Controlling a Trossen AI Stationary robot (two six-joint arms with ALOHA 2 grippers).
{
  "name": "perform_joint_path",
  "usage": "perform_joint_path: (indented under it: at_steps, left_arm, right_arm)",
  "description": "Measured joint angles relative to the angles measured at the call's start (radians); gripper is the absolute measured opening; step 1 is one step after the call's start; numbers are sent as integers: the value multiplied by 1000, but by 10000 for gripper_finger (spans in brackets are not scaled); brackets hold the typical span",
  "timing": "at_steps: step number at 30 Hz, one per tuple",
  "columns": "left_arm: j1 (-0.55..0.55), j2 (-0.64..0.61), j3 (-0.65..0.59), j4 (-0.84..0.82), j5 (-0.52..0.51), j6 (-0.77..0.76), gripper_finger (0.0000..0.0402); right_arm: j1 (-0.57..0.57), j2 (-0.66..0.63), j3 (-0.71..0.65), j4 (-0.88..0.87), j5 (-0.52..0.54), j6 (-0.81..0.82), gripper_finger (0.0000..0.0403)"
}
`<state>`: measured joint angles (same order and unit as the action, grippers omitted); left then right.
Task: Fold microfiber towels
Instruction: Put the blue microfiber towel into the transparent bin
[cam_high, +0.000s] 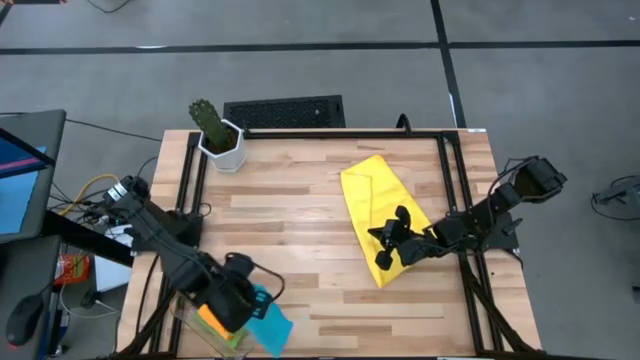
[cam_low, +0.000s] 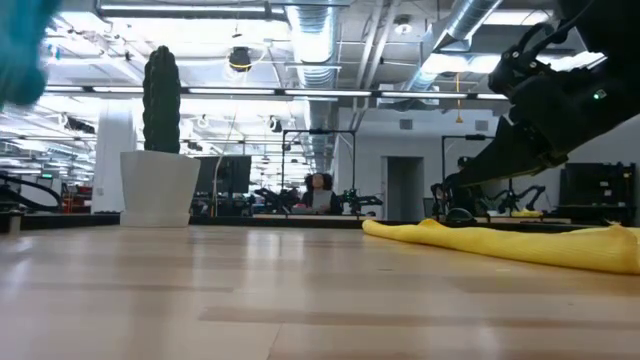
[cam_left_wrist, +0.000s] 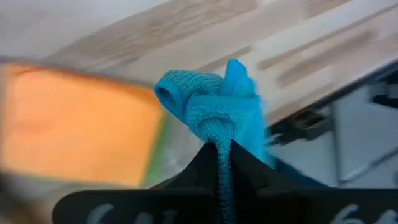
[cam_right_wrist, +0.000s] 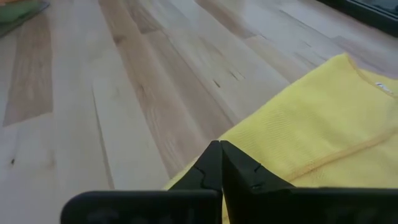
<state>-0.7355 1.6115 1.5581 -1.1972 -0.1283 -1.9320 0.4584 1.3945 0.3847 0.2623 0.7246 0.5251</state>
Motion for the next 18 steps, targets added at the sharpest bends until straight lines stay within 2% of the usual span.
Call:
perform_joint_path:
  at_steps: [6,10,14,18]
  left_arm:
    - [-88,5,0,-219,19,-110,6]
    - [-147,5,0,-359,-6,-172,5]
    - [-179,5,-26,-371,7,-167,5]
    - [-207,5,-76,-314,36,-157,6]
  right_arm:
    - [-27,0,0,0,-31,-10,27]
    - [-38,0,0,3,-47,-10,23]
    - [-48,0,0,3,-49,-10,25]
    - [-60,-1,0,3,-72,-11,27]
